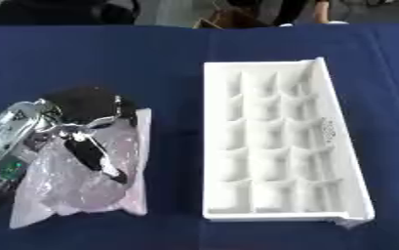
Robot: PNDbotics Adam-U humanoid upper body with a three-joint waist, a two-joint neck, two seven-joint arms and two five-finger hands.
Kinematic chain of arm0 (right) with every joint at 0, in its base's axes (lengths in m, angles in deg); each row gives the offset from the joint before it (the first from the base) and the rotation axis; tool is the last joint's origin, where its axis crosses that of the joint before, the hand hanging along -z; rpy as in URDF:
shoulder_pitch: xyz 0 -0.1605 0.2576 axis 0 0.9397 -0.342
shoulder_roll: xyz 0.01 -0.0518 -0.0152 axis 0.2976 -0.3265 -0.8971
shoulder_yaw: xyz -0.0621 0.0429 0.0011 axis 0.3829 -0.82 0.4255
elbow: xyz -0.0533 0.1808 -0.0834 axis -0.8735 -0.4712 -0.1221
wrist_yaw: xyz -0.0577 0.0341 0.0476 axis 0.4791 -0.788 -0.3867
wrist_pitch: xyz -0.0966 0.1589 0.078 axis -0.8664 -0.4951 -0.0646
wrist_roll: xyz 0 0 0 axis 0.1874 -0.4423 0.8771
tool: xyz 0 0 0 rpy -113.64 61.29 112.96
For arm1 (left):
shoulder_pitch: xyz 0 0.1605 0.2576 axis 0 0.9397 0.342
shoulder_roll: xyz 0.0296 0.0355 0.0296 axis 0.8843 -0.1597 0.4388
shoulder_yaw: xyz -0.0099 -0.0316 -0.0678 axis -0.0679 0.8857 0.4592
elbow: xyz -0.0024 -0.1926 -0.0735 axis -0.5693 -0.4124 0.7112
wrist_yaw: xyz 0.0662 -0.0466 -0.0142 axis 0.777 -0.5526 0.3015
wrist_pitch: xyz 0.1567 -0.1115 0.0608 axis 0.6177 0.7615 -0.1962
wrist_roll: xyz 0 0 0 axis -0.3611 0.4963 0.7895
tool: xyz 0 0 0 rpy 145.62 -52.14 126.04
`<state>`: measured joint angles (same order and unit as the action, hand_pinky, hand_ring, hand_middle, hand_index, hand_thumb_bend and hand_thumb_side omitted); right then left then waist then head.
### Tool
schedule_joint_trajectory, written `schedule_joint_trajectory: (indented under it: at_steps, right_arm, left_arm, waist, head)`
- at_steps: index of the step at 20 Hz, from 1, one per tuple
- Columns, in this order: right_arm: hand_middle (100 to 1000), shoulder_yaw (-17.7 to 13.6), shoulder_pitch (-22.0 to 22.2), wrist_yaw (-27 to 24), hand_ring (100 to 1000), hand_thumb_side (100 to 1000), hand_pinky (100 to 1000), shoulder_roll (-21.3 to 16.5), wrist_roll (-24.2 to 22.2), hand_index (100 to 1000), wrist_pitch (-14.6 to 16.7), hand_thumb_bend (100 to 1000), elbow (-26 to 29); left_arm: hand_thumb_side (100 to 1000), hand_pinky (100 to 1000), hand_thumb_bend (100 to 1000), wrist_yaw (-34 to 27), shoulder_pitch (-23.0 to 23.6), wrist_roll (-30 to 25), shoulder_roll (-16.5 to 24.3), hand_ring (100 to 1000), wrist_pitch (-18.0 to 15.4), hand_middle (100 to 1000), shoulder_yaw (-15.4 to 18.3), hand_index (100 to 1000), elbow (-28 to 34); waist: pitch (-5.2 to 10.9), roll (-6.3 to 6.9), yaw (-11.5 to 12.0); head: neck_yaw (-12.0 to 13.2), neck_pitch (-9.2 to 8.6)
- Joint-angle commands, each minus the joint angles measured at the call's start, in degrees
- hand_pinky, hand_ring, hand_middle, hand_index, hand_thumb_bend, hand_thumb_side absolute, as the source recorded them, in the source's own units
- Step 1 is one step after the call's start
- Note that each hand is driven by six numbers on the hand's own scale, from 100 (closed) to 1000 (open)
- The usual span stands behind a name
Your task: Pick up objects on the table and place them in the box.
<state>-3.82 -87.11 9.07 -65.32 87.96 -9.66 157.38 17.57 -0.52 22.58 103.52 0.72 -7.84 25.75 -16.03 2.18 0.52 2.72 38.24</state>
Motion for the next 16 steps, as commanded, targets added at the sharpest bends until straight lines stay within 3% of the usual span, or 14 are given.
schedule_joint_trajectory:
  at_steps: [1, 7, 9, 10, 11, 12, 13, 14, 15, 16]
  right_arm:
    - [837, -0.5, -0.4, 0.1, 879, 908, 874, -0.6, 0.1, 952, 0.2, 100, 0.9]
    - [837, -0.5, -0.6, 0.0, 878, 909, 874, -0.6, 0.1, 952, 0.2, 100, 0.9]
    - [837, -0.5, -0.6, 0.0, 879, 908, 874, -0.6, 0.1, 952, 0.2, 100, 0.9]
    - [837, -0.5, -0.6, 0.0, 879, 908, 874, -0.6, 0.1, 952, 0.2, 100, 0.9]
    - [838, -0.5, -0.6, 0.0, 879, 908, 874, -0.6, 0.1, 952, 0.2, 100, 0.9]
    - [838, -0.4, -0.6, 0.0, 878, 908, 874, -0.6, 0.1, 952, 0.2, 100, 0.9]
    - [838, -0.4, -0.6, 0.0, 878, 908, 874, -0.6, 0.1, 952, 0.2, 100, 0.9]
    - [838, -0.4, -0.6, 0.0, 878, 908, 874, -0.6, 0.1, 952, 0.2, 100, 0.9]
    - [837, -0.4, -0.6, 0.0, 878, 908, 874, -0.6, 0.1, 952, 0.2, 100, 0.9]
    - [837, -0.5, -0.6, 0.0, 878, 908, 874, -0.6, 0.1, 952, 0.2, 100, 0.9]
  left_arm:
    - [608, 475, 1000, 1.2, 0.2, 0.7, 0.0, 604, 0.3, 808, 1.5, 846, -1.1]
    - [603, 498, 1000, 2.3, 1.3, 2.6, -1.6, 604, 0.3, 809, 1.7, 854, -3.1]
    - [591, 460, 1000, 2.6, 1.5, 3.0, -2.0, 543, 0.3, 740, 1.7, 825, -3.8]
    - [593, 465, 1000, 2.8, 1.5, 3.2, -2.2, 552, 0.3, 749, 1.7, 830, -4.1]
    - [557, 401, 970, 3.0, 1.5, 3.5, -2.4, 466, 0.4, 638, 1.7, 761, -4.3]
    - [542, 373, 955, 3.2, 1.5, 4.1, -2.6, 433, 0.6, 600, 1.7, 724, -4.4]
    - [486, 296, 901, 3.4, 1.5, 5.1, -2.7, 342, 1.1, 505, 1.8, 623, -4.4]
    - [495, 310, 910, 3.8, 1.6, 6.3, -2.8, 359, 1.5, 523, 1.8, 641, -4.4]
    - [404, 127, 835, 4.2, 1.6, 8.0, -2.9, 174, 2.3, 349, 2.0, 473, -4.4]
    - [420, 167, 848, 4.6, 1.7, 9.8, -3.1, 206, 3.1, 376, 2.1, 498, -4.4]
  waist:
    - [0.68, -0.14, 0.1]
    - [0.65, -0.3, 0.0]
    - [0.66, -0.37, 0.0]
    - [0.66, -0.39, 0.0]
    - [0.67, -0.41, 0.0]
    - [0.68, -0.42, 0.0]
    - [0.69, -0.43, 0.0]
    - [0.69, -0.43, 0.0]
    - [0.7, -0.47, 0.0]
    - [0.69, -0.49, 0.0]
  head:
    - [0.0, -0.03]
    - [0.0, -0.02]
    - [0.0, 0.01]
    - [0.0, 0.03]
    - [0.1, 0.04]
    - [0.1, 0.06]
    - [0.1, 0.07]
    - [0.1, 0.07]
    - [0.0, 0.1]
    - [0.0, 0.11]
